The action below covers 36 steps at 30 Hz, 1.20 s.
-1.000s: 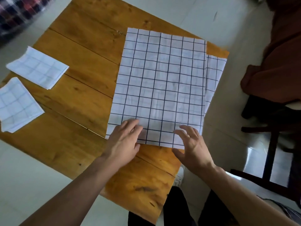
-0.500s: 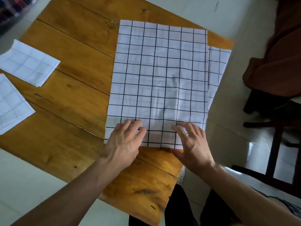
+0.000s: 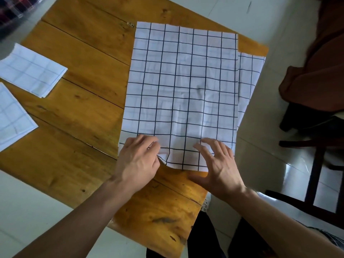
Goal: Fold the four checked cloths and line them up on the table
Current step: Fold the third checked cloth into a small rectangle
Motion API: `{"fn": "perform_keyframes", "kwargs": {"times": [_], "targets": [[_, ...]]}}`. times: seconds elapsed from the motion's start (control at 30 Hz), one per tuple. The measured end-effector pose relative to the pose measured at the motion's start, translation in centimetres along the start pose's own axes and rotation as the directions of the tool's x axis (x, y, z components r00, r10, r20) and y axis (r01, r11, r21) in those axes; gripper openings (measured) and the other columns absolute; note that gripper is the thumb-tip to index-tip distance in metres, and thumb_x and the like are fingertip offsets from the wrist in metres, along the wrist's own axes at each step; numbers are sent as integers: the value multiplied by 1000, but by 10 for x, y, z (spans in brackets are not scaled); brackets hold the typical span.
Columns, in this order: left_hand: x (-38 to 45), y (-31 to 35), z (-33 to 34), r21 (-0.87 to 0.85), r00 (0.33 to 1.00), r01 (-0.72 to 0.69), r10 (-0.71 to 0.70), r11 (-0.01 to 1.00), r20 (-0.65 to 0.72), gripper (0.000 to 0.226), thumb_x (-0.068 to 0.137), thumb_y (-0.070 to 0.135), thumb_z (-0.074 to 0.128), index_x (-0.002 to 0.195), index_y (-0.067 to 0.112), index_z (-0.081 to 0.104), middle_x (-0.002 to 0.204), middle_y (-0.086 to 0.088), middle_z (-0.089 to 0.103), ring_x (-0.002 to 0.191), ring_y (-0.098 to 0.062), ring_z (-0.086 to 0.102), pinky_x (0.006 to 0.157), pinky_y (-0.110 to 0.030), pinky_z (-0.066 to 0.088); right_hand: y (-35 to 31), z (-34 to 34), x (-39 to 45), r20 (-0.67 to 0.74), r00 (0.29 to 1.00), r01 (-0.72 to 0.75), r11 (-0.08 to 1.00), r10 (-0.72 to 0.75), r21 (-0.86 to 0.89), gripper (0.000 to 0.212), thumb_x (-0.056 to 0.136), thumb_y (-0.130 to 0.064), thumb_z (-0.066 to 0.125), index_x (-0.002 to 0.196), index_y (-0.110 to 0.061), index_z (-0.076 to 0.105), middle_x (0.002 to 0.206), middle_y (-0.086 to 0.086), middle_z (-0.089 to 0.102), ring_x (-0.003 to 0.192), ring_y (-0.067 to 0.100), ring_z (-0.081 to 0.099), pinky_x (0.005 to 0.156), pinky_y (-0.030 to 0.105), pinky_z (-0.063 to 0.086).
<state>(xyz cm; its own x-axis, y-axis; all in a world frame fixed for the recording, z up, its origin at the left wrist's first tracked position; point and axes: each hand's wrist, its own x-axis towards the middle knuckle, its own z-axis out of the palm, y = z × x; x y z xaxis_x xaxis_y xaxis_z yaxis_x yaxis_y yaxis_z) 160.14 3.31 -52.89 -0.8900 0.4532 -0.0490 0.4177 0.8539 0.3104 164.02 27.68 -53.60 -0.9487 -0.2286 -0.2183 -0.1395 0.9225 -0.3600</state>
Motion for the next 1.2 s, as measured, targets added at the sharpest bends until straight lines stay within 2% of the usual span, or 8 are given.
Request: {"fn": "perform_keyframes", "kwargs": {"times": [0.1, 0.27, 0.4, 0.53, 0.7, 0.8, 0.97, 1.2], "targets": [[-3, 4, -11, -51, 999, 47, -48, 998, -18, 10, 76, 13, 67, 80, 14, 58, 90, -1, 63, 86, -22, 58, 75, -40, 51, -9, -4, 0, -7, 999, 36, 999, -36, -27, 83, 64, -52, 83, 134, -24, 49, 137, 6, 48, 123, 27, 46, 101, 46, 39], [-5, 9, -31, -121, 998, 64, -66, 991, -19, 6, 83, 25, 55, 83, 19, 52, 87, 4, 60, 84, -18, 56, 74, -35, 49, -14, -17, 1, -210, 978, 7, 1000, -6, 2, 43, 70, -9, 77, 110, -18, 65, 110, 4, 61, 101, 25, 56, 85, 39, 43], [-6, 16, -54, -132, 997, 75, -79, 988, -26, 13, 83, 36, 53, 86, 23, 52, 90, 8, 60, 87, -16, 56, 76, -39, 50, -13, -35, 2, -259, 966, 24, 999, -14, 36, 17, 79, -5, 71, 87, -18, 65, 88, -3, 61, 82, 22, 55, 72, 36, 41], [-14, 20, -74, -75, 997, 68, -65, 995, 37, 50, 71, 58, 73, 105, 25, 59, 108, 8, 61, 100, -17, 56, 86, -38, 49, -17, -58, -1, -276, 961, 40, 997, -19, 69, 11, 82, -9, 61, 84, -20, 61, 84, -6, 58, 78, 19, 52, 71, 34, 40], [-17, 14, -85, 42, 989, 47, -41, 998, -145, 20, 69, 10, 75, 86, 14, 64, 95, 0, 65, 87, -24, 61, 77, -40, 47, -21, -83, -5, -291, 956, 51, 997, -33, 56, 10, 79, -10, 58, 82, -20, 60, 83, -8, 57, 78, 18, 53, 72, 32, 40], [-16, 12, -93, 24, 975, 39, -33, 999, -221, 8, 81, 7, 61, 78, 14, 59, 80, 1, 62, 76, -23, 56, 71, -38, 43, -20, -94, -7, -302, 952, 72, 996, -53, 53, 8, 83, -16, 54, 83, -20, 60, 84, -7, 59, 80, 17, 53, 73, 32, 41], [-23, 24, -134, -4, 975, 40, -40, 999, -218, 13, 79, 6, 70, 80, 14, 60, 78, 1, 62, 74, -22, 57, 71, -37, 49, -21, -130, -19, -285, 957, 54, 999, -50, 7, 9, 86, -14, 66, 84, -21, 62, 85, -8, 60, 80, 18, 56, 70, 24, 25], [-43, 33, -192, 0, 968, 27, -26, 1000, -250, 9, 88, 10, 65, 81, 15, 63, 75, 2, 64, 71, -22, 57, 66, -32, 48, -31, -187, -39, -290, 957, 28, 999, -21, 20, 8, 88, -11, 71, 87, -19, 67, 86, -8, 65, 80, 18, 59, 70, 31, 36]]}}
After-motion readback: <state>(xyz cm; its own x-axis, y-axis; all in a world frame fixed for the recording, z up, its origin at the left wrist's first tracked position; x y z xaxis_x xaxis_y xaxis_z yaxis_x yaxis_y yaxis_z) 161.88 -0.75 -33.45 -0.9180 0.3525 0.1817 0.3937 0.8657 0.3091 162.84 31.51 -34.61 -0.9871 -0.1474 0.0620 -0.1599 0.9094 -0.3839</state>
